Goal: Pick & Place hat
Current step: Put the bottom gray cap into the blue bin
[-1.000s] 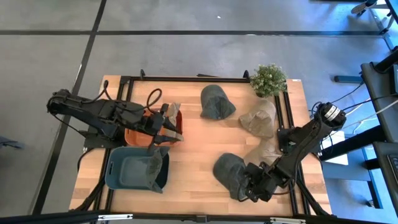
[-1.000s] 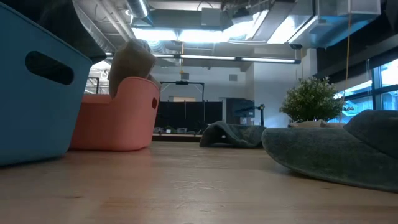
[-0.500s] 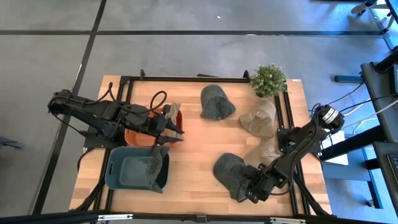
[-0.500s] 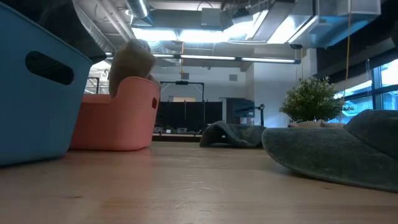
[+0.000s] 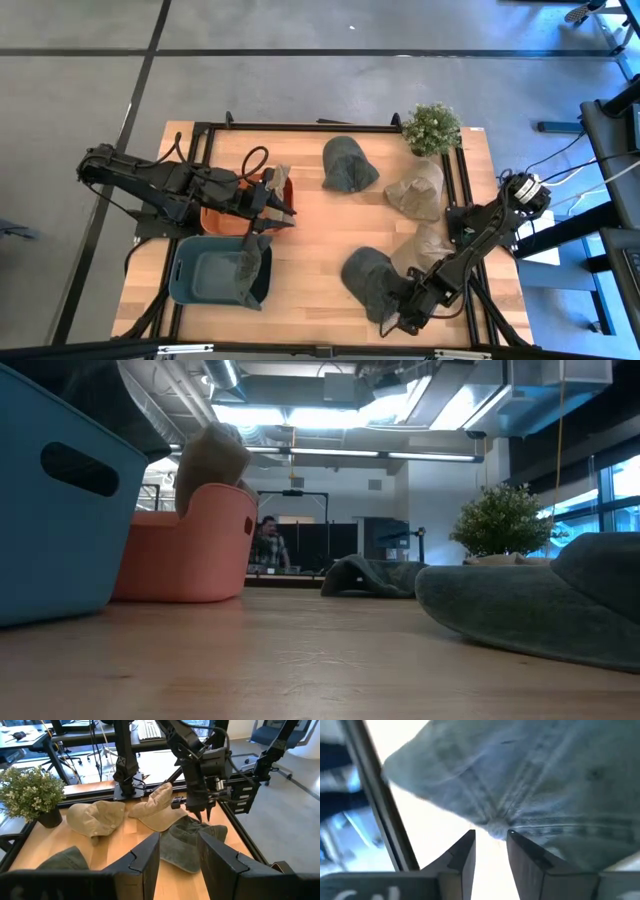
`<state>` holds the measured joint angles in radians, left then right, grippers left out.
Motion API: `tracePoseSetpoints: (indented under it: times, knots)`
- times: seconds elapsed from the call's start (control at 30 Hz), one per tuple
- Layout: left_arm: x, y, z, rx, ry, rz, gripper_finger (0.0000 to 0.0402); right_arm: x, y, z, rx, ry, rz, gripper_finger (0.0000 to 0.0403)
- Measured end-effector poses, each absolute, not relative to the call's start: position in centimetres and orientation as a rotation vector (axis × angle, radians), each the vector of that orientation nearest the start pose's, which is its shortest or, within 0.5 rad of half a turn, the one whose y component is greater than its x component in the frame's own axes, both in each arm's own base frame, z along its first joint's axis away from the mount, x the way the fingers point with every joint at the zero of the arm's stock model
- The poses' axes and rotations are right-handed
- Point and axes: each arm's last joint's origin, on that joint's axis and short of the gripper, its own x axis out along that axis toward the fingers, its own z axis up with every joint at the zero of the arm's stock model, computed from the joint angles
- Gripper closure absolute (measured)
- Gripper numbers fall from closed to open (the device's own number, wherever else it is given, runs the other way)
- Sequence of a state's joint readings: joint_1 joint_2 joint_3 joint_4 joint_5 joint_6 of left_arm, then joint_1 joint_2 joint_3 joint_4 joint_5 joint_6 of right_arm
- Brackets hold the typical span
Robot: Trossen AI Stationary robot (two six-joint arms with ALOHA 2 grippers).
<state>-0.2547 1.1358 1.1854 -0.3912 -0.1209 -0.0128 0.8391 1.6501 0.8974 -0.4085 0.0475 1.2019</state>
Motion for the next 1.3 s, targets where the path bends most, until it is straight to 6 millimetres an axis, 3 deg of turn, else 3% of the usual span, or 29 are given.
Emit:
tracePoseSetpoints:
  times: [0.23, 0.53, 1.0, 1.3]
  knots:
    - [23.4, -5.7, 38.3, 0.051, 0.337, -0.128, 0.0276, 20.0, 22.1, 15.8, 0.131, 1.299, 0.222, 0.0306]
    - [23.4, -5.7, 38.3, 0.026, 0.339, -0.124, 0.0276, 19.2, 21.2, 14.4, -0.093, 1.403, 0.225, 0.0309]
    - [23.4, -5.7, 38.3, 0.025, 0.339, -0.124, 0.0277, 19.6, 21.7, 13.9, -0.081, 1.38, 0.244, 0.0306]
    - [23.4, -5.7, 38.3, 0.025, 0.339, -0.123, 0.0276, 19.7, 21.7, 13.9, -0.06, 1.383, 0.236, 0.0241]
